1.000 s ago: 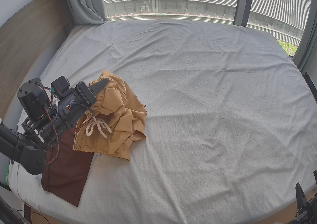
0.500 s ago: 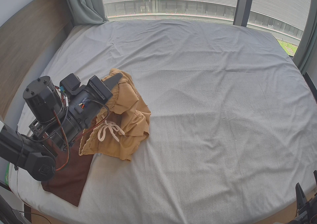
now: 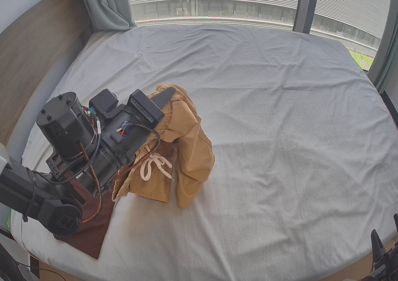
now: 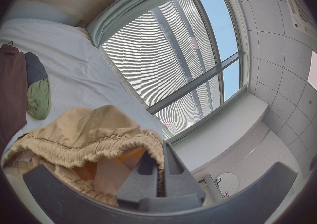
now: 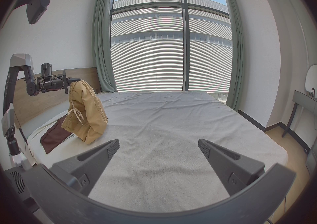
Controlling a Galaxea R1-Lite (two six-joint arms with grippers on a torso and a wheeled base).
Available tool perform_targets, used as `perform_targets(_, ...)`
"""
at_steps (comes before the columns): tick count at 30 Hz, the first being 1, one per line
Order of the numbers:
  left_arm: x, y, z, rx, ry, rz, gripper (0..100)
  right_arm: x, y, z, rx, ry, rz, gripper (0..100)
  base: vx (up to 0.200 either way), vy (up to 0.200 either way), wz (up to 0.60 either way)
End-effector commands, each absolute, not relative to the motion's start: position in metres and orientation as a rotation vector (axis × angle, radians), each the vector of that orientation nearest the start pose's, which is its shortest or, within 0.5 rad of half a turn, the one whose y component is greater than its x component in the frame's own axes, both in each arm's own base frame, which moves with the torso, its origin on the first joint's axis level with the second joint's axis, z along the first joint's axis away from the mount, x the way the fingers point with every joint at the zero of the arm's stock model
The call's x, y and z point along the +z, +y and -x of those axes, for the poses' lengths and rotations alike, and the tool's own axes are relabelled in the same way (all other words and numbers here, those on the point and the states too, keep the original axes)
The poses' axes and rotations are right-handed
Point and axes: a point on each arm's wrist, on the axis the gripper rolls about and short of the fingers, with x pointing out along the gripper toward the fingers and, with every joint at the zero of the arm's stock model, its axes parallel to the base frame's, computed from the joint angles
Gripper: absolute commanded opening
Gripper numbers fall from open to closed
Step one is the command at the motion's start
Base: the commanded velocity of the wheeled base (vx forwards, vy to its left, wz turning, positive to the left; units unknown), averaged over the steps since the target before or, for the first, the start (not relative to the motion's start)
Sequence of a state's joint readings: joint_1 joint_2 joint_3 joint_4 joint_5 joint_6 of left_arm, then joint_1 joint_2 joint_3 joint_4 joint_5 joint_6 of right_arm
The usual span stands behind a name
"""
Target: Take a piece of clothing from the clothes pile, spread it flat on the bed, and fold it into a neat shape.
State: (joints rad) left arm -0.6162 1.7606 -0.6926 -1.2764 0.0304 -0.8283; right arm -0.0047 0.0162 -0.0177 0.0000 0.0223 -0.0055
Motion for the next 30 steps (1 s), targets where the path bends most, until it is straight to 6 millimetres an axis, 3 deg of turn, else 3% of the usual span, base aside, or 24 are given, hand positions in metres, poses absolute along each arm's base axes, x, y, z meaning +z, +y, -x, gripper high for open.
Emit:
perform_targets(1,0.199,-0.182,-0.247,-0.651,0.062,0.869,0,0.076,0.001,0.023,0.018,-0.003,0.006,100,0.000,0.000,0.00)
perform_targets(30,0.186,-0.254,-0.205,-0.870,0.201,0.856,0,0.076,0.001,0.023,0.018,-0.002,0.006,100,0.000,0.000,0.00)
